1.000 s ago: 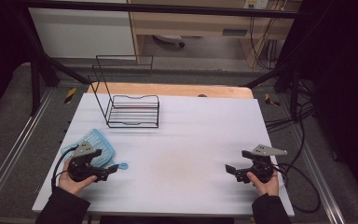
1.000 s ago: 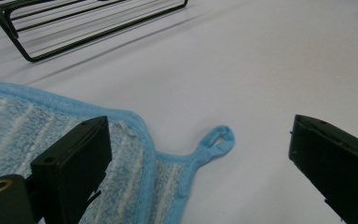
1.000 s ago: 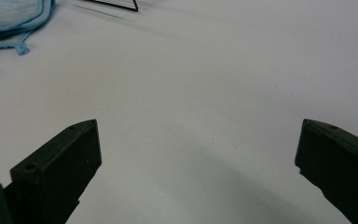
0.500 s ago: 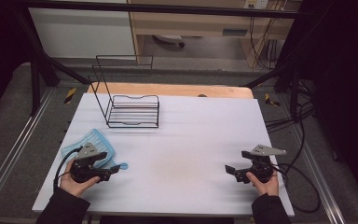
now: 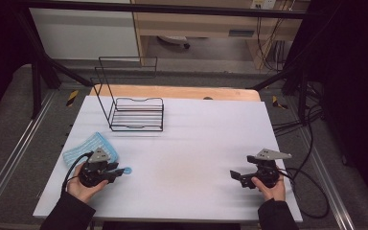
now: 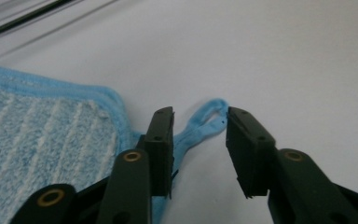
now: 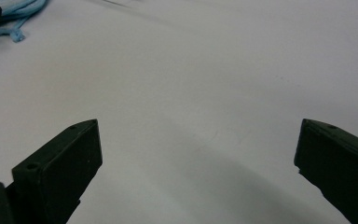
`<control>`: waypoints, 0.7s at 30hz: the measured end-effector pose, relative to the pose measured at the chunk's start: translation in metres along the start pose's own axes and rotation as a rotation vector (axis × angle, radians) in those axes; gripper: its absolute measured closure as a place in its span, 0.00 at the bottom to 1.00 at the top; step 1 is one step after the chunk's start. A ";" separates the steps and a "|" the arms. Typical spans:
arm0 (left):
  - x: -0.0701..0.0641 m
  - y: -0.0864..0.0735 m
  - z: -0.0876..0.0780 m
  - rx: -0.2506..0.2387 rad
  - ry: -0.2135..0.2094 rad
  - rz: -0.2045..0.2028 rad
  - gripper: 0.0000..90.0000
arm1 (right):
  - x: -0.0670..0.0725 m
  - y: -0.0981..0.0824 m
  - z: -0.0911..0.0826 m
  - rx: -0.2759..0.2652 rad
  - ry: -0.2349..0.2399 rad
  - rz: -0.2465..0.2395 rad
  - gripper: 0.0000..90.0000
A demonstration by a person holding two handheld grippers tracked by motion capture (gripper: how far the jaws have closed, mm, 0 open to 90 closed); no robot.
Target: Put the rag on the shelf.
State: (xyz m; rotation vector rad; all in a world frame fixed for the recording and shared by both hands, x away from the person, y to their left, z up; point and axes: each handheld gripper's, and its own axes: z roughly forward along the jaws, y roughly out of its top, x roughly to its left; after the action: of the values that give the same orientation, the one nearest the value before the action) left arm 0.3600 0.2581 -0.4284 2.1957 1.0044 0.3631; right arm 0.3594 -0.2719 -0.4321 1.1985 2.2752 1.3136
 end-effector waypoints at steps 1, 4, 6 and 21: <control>0.001 0.000 0.002 0.011 0.008 -0.001 0.72 | 0.000 0.000 0.000 0.000 0.000 -0.002 0.01; 0.004 -0.002 0.008 0.038 0.032 0.003 0.75 | 0.000 0.000 0.000 0.000 0.000 -0.002 0.01; 0.005 -0.003 0.011 0.052 0.045 0.001 0.79 | 0.000 0.000 0.000 0.000 0.001 -0.002 0.01; 0.009 -0.001 0.015 0.059 0.038 -0.006 0.94 | 0.000 0.000 0.001 0.000 0.001 -0.002 0.02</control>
State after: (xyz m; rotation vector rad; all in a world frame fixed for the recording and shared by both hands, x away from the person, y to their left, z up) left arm 0.3724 0.2581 -0.4404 2.2458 1.0548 0.3781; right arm 0.3597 -0.2716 -0.4324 1.1952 2.2767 1.3142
